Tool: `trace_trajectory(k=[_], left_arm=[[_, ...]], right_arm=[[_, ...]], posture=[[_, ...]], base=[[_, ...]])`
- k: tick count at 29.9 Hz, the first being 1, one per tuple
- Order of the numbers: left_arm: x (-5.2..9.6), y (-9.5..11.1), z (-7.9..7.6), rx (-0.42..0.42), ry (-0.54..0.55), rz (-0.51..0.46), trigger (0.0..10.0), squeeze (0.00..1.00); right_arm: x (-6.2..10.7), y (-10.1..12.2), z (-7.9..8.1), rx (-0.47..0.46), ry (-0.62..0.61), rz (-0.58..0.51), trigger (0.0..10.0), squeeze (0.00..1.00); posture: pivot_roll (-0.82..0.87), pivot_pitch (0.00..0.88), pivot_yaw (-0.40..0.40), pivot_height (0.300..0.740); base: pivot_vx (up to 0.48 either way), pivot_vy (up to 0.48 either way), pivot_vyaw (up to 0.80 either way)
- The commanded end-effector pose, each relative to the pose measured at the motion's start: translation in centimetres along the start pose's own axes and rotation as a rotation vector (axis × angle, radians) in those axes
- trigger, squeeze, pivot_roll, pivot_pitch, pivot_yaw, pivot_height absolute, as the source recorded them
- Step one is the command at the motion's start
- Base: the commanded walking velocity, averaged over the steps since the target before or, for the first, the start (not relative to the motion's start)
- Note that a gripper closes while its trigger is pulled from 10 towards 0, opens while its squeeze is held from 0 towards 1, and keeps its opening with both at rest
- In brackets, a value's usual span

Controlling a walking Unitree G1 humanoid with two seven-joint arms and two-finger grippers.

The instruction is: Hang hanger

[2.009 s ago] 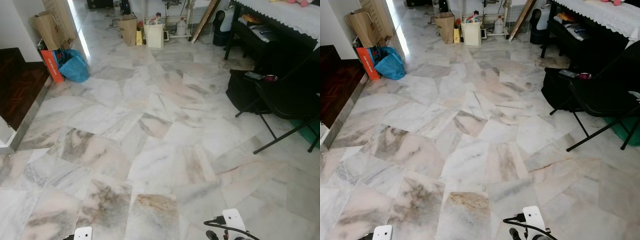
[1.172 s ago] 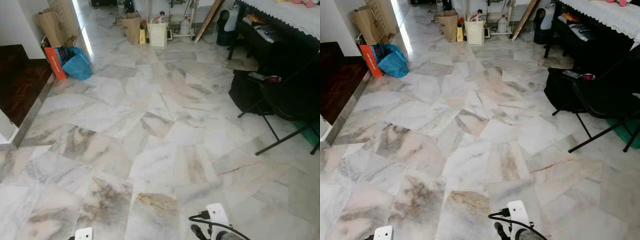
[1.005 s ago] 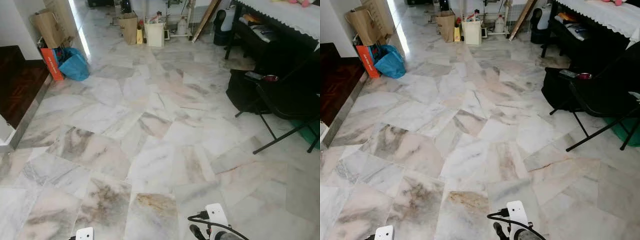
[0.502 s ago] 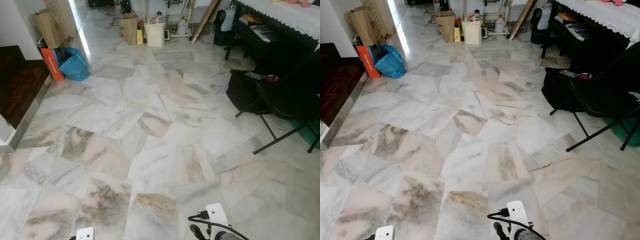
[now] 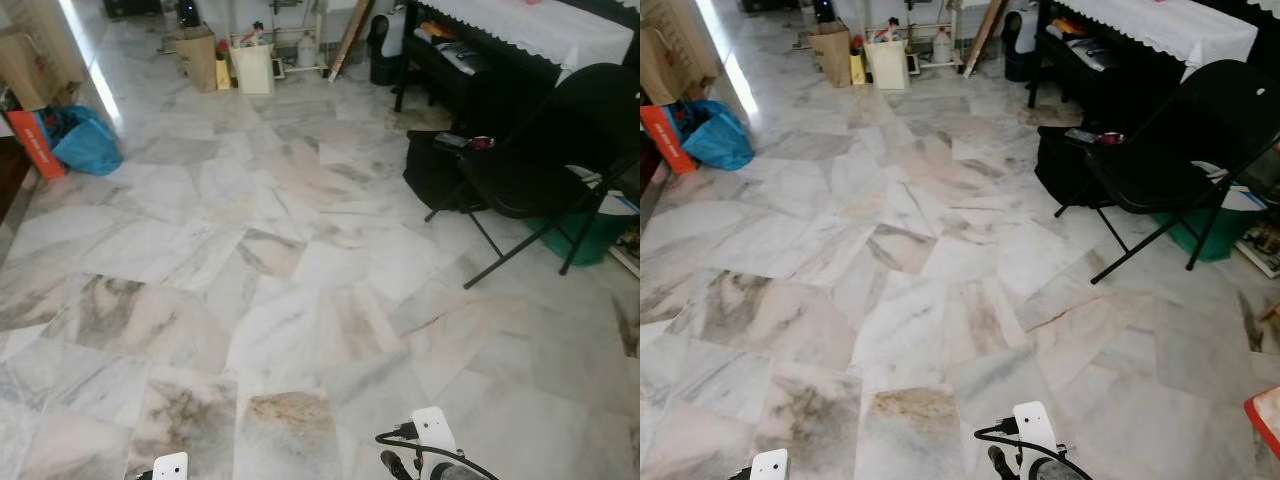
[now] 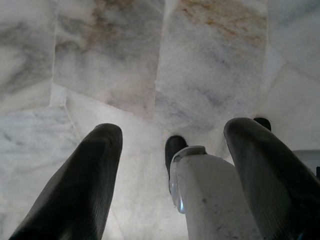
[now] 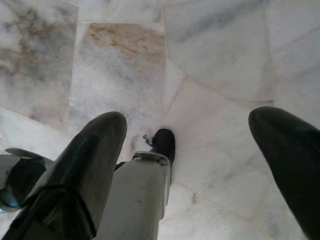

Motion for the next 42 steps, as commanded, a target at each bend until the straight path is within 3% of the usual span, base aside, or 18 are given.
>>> trace_trajectory(k=[1, 32, 35, 42], left_arm=[[0.09, -0.34, 0.32, -0.033, 0.004, 0.012, 10.0, 0.00], [0.06, 0.03, 0.04, -0.050, -0.001, -0.017, 10.0, 0.00], [0.07, 0.00, -0.02, -0.105, -0.014, -0.013, 10.0, 0.00], [0.12, -0.22, -0.06, -0.091, -0.007, -0.014, 10.0, 0.00]], right_arm=[[0.01, -0.14, 0.00, 0.001, -0.001, 0.007, 10.0, 0.00], [0.03, -0.36, 0.02, 0.017, -0.004, 0.017, 10.0, 0.00], [0.04, -0.43, 0.05, 0.018, -0.003, 0.019, 10.0, 0.00], [0.07, -0.55, -0.06, 0.021, -0.010, 0.021, 10.0, 0.00]], posture=[[-0.09, 0.000, 0.022, 0.740], [-0.10, 0.000, 0.032, 0.740], [-0.10, 0.000, 0.032, 0.740], [-0.10, 0.000, 0.030, 0.740]], base=[[0.000, 0.000, -0.76], [0.000, -0.033, -0.76], [0.000, 0.000, -0.75], [0.000, 0.000, -0.75]])
Point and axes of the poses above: a point about 5 cm out from each wrist's last joint towards the gripper, its own x axis pointing back from the gripper into the wrist, its own y axis along the axis of the wrist's last joint, z = x × y, the point moved 2 cm from there along -x, pointing out of the wrist towards the gripper, and after that the axes turned 8 degrees about x, right-handed, at the moved point
